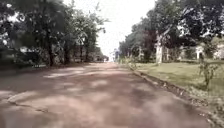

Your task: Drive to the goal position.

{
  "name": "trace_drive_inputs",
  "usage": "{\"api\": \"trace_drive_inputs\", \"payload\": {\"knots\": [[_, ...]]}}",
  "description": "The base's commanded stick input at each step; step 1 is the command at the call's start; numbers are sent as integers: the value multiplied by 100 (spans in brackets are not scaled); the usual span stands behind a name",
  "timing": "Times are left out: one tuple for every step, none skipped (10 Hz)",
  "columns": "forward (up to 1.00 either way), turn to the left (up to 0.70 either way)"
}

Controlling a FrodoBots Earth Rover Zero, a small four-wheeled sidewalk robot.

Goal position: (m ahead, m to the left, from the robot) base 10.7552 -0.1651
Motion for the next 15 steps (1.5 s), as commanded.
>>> {"api": "trace_drive_inputs", "payload": {"knots": [[100,0],[100,0],[100,0],[100,0],[100,0],[100,12],[100,0],[100,0],[100,0],[100,0],[100,0],[100,0],[100,0],[100,0],[100,0]]}}
